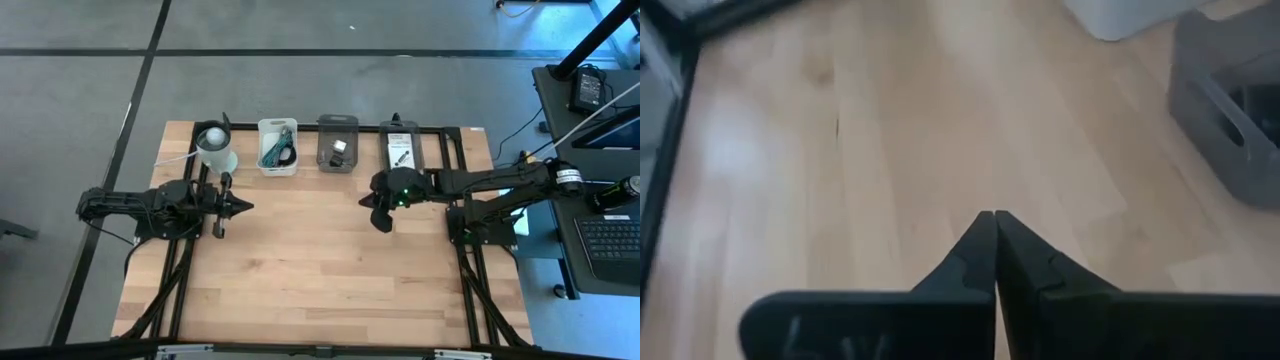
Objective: Pick and place items into bin
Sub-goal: Return to Home Position
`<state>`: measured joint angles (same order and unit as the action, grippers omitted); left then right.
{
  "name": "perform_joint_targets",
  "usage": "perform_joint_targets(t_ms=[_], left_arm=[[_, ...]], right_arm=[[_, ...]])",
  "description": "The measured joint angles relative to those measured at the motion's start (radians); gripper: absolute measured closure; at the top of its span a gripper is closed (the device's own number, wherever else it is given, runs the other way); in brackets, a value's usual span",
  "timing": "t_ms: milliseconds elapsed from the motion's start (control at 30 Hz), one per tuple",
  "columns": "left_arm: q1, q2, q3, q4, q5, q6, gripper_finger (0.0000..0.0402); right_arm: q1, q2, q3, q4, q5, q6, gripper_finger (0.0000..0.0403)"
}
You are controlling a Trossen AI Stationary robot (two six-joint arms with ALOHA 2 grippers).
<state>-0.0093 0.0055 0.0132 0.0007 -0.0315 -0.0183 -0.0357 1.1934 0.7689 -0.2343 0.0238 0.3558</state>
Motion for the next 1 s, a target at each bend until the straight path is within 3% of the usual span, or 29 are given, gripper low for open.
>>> perform_joint_targets(t_ms=[233,433,600,833,1000], left_arm=[[0.0,0.0,0.0,0.0,-0.001,0.005,0.0398],[0.0,0.0,0.0,0.0,-0.001,0.005,0.0398],[0.0,0.001,0.0,0.0,-0.002,0.005,0.0398],[0.0,0.001,0.0,0.0,-0.002,0.005,0.0398],[0.0,0.001,0.0,0.0,-0.002,0.005,0.0398]], right_arm=[[0.069,-0.002,-0.011,-0.022,0.044,-0.121,0.0401],[0.08,-0.095,-0.174,0.143,0.031,-0.129,0.0402],[0.079,-0.25,-0.32,0.268,0.026,-0.133,0.0402],[0.058,-0.542,-0.444,0.269,-0.034,-0.2,0.0403],[0.045,-0.766,-0.547,0.268,-0.078,-0.151,0.0403]])
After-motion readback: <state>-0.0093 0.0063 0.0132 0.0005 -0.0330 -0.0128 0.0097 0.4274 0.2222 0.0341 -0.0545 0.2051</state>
